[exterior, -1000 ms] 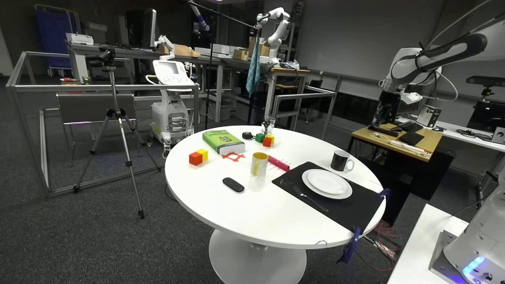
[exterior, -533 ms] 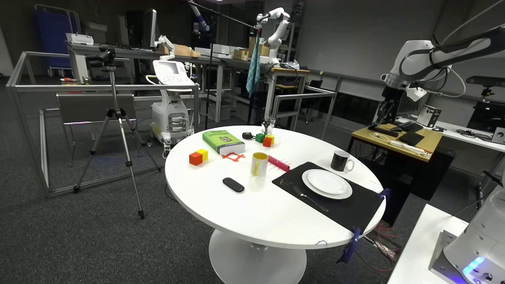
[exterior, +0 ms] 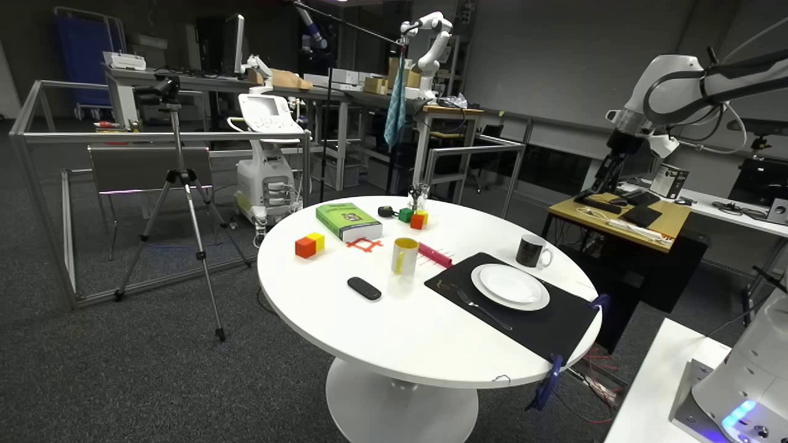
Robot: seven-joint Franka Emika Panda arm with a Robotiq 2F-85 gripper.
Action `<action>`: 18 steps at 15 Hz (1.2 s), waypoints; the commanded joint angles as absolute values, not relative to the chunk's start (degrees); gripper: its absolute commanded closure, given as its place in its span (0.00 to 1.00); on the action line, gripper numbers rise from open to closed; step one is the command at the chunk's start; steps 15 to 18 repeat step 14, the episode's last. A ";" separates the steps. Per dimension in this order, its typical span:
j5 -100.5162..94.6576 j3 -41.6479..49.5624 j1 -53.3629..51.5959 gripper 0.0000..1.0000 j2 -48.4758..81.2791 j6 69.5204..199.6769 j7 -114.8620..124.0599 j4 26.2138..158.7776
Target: Move the black cup to the left side of the white plate
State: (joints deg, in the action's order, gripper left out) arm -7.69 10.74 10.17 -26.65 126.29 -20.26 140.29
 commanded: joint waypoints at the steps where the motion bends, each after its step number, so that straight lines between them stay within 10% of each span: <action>1: -6.62 12.41 8.76 0.00 -31.84 128.91 -21.42 144.91; 18: -7.78 11.97 9.13 0.00 -30.70 128.75 -19.88 144.71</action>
